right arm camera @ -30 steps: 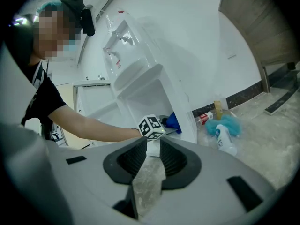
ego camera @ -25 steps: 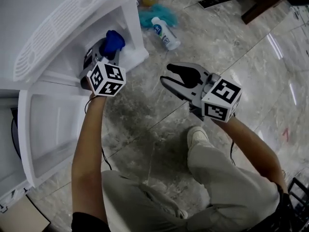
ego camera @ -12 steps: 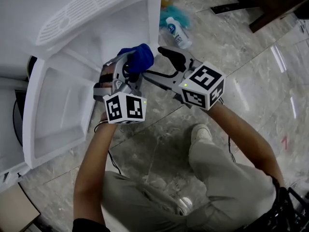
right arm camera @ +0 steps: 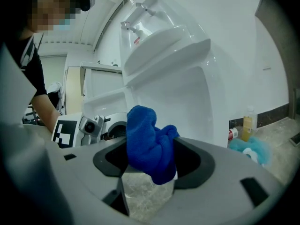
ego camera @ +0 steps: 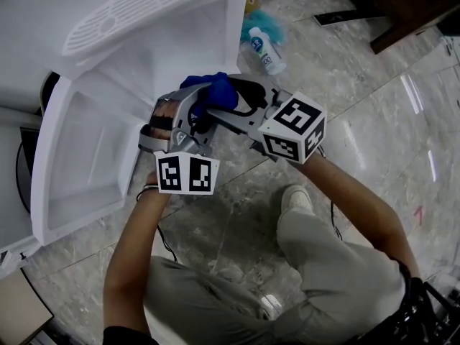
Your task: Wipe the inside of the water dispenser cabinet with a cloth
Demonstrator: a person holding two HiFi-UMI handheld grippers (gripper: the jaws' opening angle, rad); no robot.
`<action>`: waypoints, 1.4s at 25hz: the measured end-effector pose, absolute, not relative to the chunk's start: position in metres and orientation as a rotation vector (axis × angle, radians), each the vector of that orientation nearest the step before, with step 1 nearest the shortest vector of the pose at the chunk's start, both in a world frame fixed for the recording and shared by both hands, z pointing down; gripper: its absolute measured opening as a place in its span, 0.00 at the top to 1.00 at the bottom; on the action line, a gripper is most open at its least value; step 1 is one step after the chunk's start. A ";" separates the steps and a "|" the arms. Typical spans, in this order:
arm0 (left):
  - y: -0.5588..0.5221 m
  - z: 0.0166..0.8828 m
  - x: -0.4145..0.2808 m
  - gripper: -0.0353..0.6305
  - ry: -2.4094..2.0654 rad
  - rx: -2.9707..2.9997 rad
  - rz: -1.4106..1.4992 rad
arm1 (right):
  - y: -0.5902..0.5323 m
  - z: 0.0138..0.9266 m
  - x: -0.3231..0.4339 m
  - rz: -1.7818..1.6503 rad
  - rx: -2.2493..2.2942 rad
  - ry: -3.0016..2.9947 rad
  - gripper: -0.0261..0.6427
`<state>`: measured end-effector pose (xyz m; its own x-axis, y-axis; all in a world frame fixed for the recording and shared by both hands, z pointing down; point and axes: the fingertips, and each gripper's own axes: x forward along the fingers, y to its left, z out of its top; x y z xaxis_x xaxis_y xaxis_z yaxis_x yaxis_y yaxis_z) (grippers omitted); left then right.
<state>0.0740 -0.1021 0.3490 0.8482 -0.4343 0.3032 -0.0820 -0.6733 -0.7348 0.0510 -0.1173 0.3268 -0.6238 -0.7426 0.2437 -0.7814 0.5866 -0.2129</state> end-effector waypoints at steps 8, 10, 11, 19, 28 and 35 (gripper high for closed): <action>-0.104 0.344 0.074 0.61 0.408 -2.287 -0.551 | -0.115 0.320 0.055 0.428 1.312 -2.669 0.72; -0.107 0.343 0.069 0.59 0.412 -2.316 -0.537 | -0.117 0.319 0.057 0.411 1.359 -2.665 0.72; -0.110 0.344 0.064 0.59 0.422 -2.334 -0.543 | -0.120 0.318 0.059 0.410 1.396 -2.665 0.72; -0.119 0.355 0.001 0.60 0.499 -2.325 -0.693 | -0.173 0.305 0.099 0.384 1.856 -2.608 0.72; -0.098 0.334 -0.069 0.60 0.581 -2.290 -0.773 | -0.239 0.264 0.087 0.058 2.314 -2.578 0.72; -0.078 0.341 -0.122 0.60 0.629 -2.283 -0.880 | -0.280 0.249 0.107 0.091 2.626 -2.555 0.72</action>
